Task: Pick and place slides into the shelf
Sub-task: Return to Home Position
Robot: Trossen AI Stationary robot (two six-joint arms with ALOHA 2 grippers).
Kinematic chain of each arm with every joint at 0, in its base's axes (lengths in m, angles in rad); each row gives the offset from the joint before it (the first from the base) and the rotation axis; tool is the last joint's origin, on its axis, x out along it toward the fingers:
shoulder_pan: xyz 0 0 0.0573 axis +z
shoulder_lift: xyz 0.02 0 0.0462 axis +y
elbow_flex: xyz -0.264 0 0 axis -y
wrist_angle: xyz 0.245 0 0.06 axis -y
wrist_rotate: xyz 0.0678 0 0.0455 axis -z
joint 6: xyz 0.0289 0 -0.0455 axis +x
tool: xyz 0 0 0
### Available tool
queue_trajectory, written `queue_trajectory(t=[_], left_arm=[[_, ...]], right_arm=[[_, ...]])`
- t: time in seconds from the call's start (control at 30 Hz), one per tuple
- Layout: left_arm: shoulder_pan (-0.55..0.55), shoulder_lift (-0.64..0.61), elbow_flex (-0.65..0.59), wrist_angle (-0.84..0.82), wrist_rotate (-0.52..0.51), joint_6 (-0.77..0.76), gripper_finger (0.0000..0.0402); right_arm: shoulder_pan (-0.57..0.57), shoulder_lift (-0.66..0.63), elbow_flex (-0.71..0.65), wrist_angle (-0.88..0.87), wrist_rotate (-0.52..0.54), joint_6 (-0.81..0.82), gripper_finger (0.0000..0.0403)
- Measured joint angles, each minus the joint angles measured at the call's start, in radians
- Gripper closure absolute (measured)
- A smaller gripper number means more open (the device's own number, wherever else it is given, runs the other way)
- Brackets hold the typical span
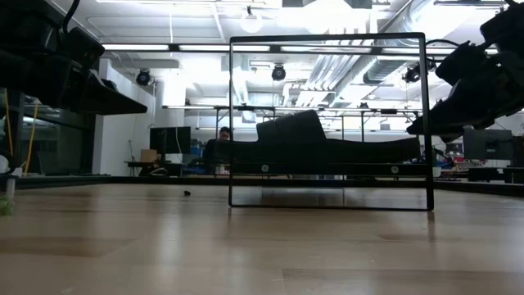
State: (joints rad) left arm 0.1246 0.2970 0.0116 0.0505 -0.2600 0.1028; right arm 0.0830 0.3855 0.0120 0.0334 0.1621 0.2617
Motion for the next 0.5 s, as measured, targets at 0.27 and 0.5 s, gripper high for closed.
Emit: queue_trajectory(t=[0.27, 0.5], left_arm=[[0.000, 0.000, 0.000, 0.000, 0.000, 0.000, 0.0185], [0.000, 0.000, 0.000, 0.000, 0.000, 0.000, 0.0185]], right_arm=[[0.000, 0.000, 0.000, -0.001, -0.025, -0.036, 0.0395], [0.000, 0.000, 0.000, -0.001, -0.025, -0.040, 0.0395]])
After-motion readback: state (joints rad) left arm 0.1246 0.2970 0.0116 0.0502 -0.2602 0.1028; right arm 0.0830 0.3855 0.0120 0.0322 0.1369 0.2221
